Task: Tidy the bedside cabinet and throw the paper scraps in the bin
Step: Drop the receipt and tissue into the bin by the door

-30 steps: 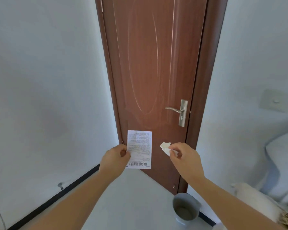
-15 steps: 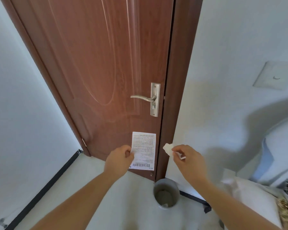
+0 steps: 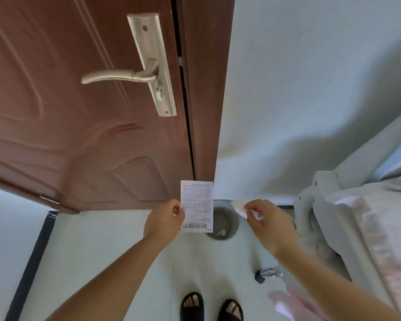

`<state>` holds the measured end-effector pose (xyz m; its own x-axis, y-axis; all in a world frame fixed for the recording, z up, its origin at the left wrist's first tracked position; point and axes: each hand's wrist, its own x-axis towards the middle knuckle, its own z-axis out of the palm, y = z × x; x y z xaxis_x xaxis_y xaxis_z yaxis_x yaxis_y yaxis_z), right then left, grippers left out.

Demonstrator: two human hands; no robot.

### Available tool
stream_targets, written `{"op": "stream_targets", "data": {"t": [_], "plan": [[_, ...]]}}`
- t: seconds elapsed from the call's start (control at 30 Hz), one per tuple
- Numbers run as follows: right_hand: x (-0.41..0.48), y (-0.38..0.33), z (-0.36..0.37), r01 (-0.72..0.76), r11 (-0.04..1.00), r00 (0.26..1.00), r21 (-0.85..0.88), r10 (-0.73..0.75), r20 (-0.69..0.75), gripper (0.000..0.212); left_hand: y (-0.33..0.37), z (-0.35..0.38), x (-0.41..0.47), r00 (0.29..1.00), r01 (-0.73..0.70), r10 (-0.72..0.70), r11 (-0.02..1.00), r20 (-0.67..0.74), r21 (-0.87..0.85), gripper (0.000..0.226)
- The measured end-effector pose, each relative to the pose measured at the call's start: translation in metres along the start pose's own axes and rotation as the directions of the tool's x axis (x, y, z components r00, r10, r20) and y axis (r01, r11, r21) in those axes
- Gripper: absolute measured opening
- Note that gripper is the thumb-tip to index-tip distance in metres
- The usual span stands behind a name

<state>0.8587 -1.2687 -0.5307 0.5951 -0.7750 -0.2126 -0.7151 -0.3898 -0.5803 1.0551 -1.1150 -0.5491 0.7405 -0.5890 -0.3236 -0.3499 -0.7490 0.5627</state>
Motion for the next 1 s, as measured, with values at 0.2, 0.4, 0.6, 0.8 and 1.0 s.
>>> {"op": "stream_targets", "data": {"t": [0.2,0.4,0.6,0.8,1.0], "plan": [[0.025,0.060,0.076,-0.130,0.991,0.990,0.018,0.129,0.063,0.017,-0.040,0.086,0.045,0.997,0.032,-0.033,0.999,0.070,0.013,0.014],[0.053,0.121,0.148,-0.168,0.984,0.979,0.051,0.161,0.126,0.010,-0.087,0.178,0.079,0.991,0.081,-0.083,0.996,0.105,0.025,0.016],[0.086,0.171,0.219,-0.193,0.980,0.966,0.049,0.181,0.184,0.014,-0.119,0.255,0.112,0.980,0.121,-0.123,0.992,0.159,0.026,0.016],[0.114,0.192,0.268,-0.165,0.986,0.971,-0.015,0.165,0.173,0.009,-0.134,0.296,0.150,0.975,0.131,-0.143,0.988,0.170,0.083,0.019],[0.144,0.194,0.281,-0.230,0.973,0.963,-0.015,0.230,0.141,0.023,-0.129,0.299,0.176,0.879,0.303,-0.228,0.945,0.419,-0.120,0.024]]}}
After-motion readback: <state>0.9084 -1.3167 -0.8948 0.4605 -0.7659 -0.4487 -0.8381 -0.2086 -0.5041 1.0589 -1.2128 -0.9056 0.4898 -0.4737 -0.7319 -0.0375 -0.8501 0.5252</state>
